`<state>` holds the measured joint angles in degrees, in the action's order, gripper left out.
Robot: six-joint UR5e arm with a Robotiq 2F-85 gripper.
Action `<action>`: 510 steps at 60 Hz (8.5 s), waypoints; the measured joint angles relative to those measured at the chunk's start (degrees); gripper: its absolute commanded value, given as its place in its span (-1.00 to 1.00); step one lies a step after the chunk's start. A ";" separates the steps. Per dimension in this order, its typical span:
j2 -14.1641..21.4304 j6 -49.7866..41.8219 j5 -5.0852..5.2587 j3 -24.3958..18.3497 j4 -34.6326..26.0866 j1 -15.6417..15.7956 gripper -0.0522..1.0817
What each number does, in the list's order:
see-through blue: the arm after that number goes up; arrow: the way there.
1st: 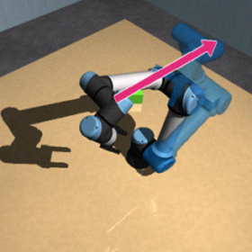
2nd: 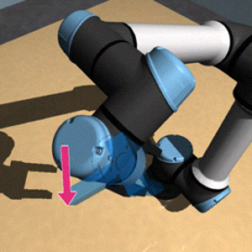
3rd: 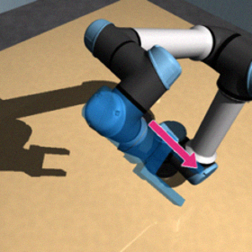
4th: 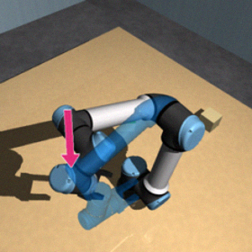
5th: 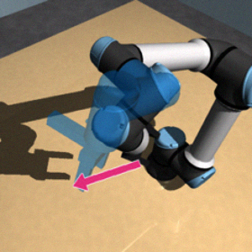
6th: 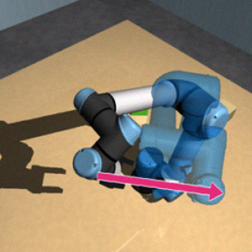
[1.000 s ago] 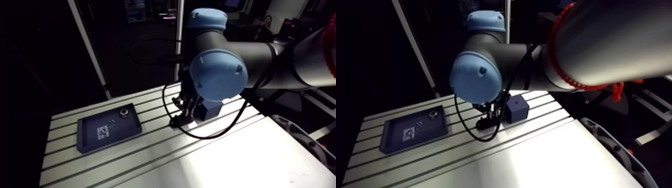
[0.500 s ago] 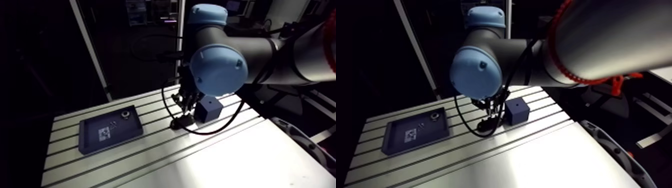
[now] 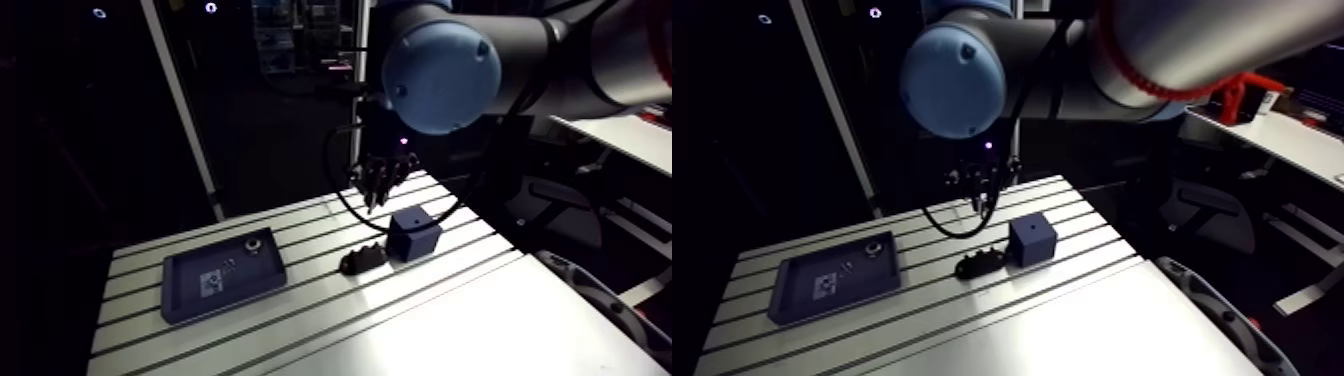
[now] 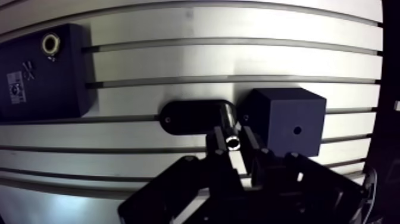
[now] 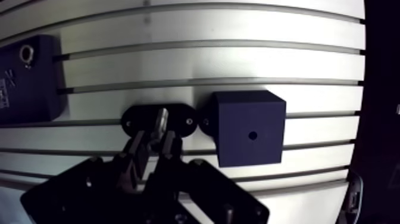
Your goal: Pick up the M10 bolt and insert it into the hole until fully seated.
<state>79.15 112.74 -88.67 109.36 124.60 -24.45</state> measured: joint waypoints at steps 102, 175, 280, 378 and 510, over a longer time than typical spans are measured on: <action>-13.17 -5.92 -6.68 -25.40 -34.86 -5.63 0.99; -15.08 -5.79 -6.80 -22.43 -31.07 -6.07 0.99; -15.13 -5.64 -6.83 -21.26 -30.08 -6.16 0.99; -14.62 -5.37 -6.90 -21.18 -30.01 -6.14 0.99; -15.20 -5.20 -6.90 -20.97 -29.37 -6.15 0.99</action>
<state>63.95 107.54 -95.58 88.40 95.23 -30.59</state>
